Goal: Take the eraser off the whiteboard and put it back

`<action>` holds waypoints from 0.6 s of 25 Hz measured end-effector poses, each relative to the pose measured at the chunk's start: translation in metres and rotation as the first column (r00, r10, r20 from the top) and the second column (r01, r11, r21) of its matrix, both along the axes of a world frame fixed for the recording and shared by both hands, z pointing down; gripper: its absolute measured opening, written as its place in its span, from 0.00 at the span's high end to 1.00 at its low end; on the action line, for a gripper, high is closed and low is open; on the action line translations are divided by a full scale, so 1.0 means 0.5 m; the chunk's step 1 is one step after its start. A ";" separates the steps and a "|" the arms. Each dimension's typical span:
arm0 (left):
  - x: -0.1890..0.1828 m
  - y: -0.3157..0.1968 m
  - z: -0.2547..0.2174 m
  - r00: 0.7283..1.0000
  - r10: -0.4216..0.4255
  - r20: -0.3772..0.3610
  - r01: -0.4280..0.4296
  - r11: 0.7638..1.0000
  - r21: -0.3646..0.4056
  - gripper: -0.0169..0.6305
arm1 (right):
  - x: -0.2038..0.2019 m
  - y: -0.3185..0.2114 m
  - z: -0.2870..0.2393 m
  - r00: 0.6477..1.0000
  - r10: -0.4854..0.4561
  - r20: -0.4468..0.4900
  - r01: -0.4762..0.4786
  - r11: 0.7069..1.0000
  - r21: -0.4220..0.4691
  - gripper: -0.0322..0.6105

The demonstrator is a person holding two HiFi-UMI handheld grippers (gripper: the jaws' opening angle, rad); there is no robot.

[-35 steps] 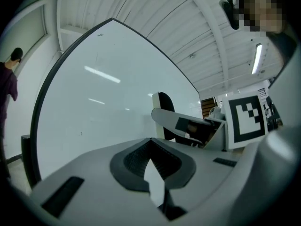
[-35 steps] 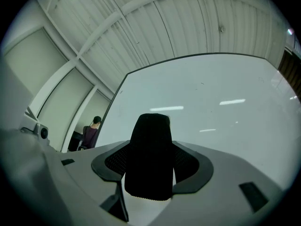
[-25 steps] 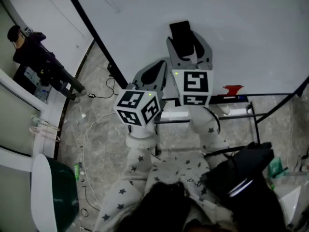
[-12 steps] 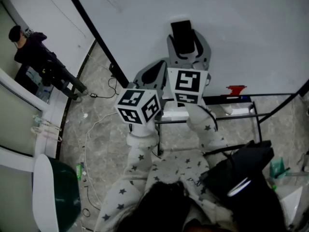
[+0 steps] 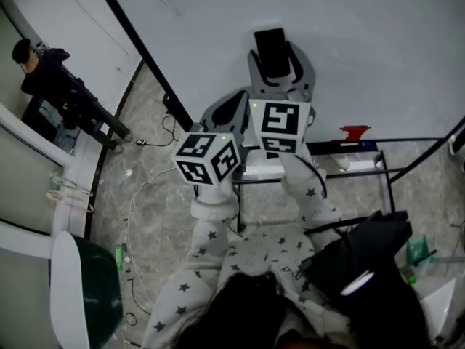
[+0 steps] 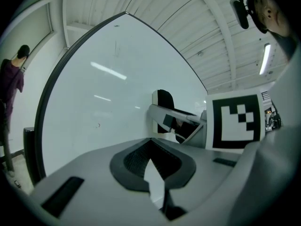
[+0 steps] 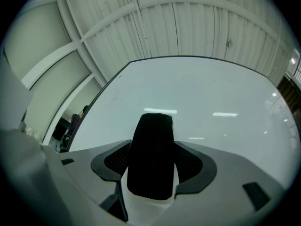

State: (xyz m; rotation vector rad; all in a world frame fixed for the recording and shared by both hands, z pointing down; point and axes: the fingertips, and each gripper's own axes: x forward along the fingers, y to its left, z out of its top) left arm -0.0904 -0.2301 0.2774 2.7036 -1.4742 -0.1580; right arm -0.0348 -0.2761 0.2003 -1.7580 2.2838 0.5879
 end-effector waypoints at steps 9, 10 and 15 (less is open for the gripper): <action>0.001 0.001 0.002 1.000 0.002 -0.007 -0.002 1.000 -0.006 0.97 | -0.005 0.004 -0.007 0.999 -0.046 0.010 0.047 0.999 -0.014 0.47; -0.001 0.000 0.004 1.000 0.000 -0.008 0.000 1.000 -0.007 0.97 | -0.001 0.009 -0.010 0.999 -0.049 0.013 0.049 0.999 -0.008 0.47; -0.007 0.003 0.002 1.000 -0.008 -0.017 0.008 1.000 -0.001 0.97 | 0.006 0.056 -0.018 0.994 -0.110 -0.021 0.111 0.994 0.006 0.47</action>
